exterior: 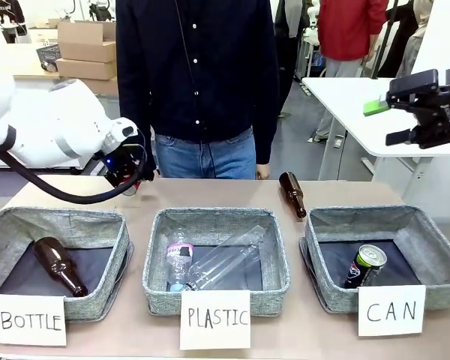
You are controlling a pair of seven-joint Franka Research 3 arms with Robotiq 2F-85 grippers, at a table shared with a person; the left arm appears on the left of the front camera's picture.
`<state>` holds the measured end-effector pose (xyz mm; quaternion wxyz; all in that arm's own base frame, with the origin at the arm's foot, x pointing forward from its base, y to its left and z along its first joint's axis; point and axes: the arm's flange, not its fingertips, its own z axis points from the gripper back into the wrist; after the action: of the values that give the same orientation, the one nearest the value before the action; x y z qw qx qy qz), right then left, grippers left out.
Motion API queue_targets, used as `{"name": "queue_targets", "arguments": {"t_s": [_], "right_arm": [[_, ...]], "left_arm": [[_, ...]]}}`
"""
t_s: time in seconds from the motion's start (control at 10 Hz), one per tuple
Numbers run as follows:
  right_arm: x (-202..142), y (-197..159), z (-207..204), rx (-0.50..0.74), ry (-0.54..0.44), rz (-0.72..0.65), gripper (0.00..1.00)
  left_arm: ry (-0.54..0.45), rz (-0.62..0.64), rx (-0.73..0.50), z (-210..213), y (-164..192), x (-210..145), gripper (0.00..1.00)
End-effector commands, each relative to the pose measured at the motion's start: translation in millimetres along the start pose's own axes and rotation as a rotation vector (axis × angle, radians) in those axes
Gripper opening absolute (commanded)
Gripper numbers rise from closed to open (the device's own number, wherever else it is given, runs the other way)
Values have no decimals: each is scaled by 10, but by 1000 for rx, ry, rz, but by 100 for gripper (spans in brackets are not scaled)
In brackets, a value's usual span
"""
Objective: Sort the can waste into the basket.
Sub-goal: Pick up the can waste from the table and place it in the right Fabric basket.
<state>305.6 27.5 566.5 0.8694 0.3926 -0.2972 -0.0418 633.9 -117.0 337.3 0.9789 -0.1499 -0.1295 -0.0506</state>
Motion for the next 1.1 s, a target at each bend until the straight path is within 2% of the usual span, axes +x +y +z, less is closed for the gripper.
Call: {"name": "queue_targets", "arguments": {"t_s": [0.0,0.2,0.3,0.5,0.6,0.7,0.8,1.0], "right_arm": [[-14,-11,16,-9,-1,-22,100],[-14,-11,16,-9,-1,-22,100],[-14,-11,16,-9,-1,-22,100],[-14,-11,16,-9,-1,-22,100],[-14,-11,16,-9,-1,-22,100],[-14,-11,16,-9,-1,-22,100],[-14,-11,16,-9,-1,-22,100],[-14,-11,16,-9,-1,-22,100]], "left_arm": [[29,-16,-136,313,97,-195,0],[186,-179,-506,1195,14,-794,0],[164,-300,-615,1595,4,-1201,0],[196,-560,-779,1973,-55,-2029,0],[183,-639,-773,1985,-57,-2314,0],[161,-633,-791,1936,-33,-2400,0],[134,-555,-797,2029,-215,-2076,0],[134,-555,-797,2029,-215,-2076,0]]}}
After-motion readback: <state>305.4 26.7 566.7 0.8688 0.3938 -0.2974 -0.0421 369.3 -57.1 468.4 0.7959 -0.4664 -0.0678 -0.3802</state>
